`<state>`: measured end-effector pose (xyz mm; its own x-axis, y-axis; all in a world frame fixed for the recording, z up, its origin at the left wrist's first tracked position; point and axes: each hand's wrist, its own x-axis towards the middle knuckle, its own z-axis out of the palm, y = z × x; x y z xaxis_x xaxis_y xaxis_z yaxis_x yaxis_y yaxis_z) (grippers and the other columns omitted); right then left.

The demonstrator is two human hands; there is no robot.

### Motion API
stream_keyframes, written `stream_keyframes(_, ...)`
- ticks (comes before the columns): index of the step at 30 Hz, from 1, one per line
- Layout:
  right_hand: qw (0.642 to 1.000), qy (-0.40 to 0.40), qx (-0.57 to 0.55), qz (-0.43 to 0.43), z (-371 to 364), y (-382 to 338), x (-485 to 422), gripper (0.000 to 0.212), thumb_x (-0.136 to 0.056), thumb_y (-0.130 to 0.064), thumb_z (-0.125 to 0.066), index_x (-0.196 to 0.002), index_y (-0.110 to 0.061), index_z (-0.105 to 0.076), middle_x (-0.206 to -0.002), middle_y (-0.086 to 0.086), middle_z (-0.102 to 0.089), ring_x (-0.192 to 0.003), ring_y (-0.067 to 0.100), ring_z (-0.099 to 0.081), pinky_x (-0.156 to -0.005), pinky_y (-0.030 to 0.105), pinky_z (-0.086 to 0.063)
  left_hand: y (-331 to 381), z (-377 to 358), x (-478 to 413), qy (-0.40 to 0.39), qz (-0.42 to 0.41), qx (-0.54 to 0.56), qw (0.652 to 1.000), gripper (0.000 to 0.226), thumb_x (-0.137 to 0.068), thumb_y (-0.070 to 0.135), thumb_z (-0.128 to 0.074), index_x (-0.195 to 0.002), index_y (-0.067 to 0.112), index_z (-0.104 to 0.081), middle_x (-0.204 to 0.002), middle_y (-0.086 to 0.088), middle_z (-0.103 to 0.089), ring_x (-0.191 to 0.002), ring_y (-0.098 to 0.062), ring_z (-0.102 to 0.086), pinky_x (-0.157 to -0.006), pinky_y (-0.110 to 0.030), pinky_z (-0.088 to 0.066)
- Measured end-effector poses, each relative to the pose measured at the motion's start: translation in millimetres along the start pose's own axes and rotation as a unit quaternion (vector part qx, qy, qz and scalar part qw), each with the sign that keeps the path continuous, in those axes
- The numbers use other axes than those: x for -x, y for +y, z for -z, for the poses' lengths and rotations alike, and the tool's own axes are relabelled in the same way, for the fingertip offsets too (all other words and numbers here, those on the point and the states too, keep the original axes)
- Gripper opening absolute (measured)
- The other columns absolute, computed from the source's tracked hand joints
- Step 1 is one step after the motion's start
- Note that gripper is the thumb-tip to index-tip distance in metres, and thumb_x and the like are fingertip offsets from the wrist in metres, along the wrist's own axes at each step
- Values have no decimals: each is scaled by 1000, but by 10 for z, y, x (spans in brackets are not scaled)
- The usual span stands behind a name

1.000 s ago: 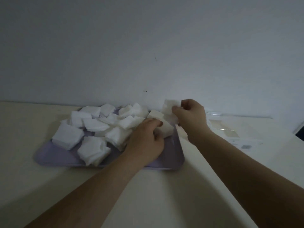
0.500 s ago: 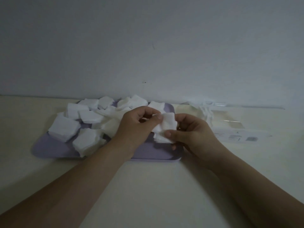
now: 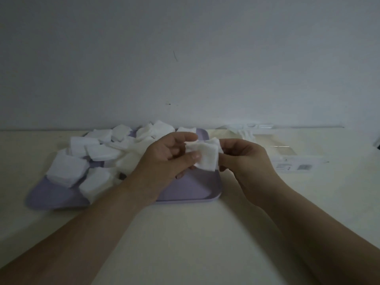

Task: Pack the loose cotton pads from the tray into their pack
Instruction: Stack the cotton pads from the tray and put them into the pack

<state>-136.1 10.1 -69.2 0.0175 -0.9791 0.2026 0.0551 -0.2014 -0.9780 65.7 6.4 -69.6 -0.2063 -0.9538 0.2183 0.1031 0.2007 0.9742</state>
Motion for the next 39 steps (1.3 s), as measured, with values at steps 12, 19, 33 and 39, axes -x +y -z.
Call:
stream_keyframes(12, 997, -37, 56, 33, -21, -42, 97, 15, -95, -10, -70, -106, -10, -81, -92, 11, -80, -72, 11, -63, -60, 23, -49, -33, -35, 39, -7, -42, -75, 996, 16, -84, 0, -79, -98, 9, -78, -99, -12, -79, -94, -19, -73, -92, -30, -58)
stream_keyframes(19, 997, 14, 76, 24, 5, -20, 78, 14, -84, -2, -79, -94, -11, -82, -81, 7, -80, -68, 12, -67, -62, 25, -52, -38, -39, 33, 11, -18, -88, 996, 15, -80, 3, -83, -93, 5, -74, -94, -12, -79, -88, -19, -73, -86, -25, -58)
stream_keyframes(33, 993, -47, 105, 19, -13, -18, 109, 32, -77, -24, -88, -107, -19, -77, -91, 1, -78, -80, 11, -68, -74, 30, -54, -66, 9, 7, 25, -36, -146, 988, 4, -90, 16, -78, -93, 16, -75, -91, -20, -70, -80, -16, -59, -81, -38, -50)
stream_keyframes(39, 976, 105, 186, 34, -68, 89, 109, 3, -94, -16, -64, -96, -18, -62, -83, 0, -69, -71, 10, -62, -67, 25, -48, -169, -73, -20, 45, -147, -464, 872, 40, -90, 28, -65, -129, 21, -63, -133, 8, -61, -123, -16, -54, -106, -26, -38)
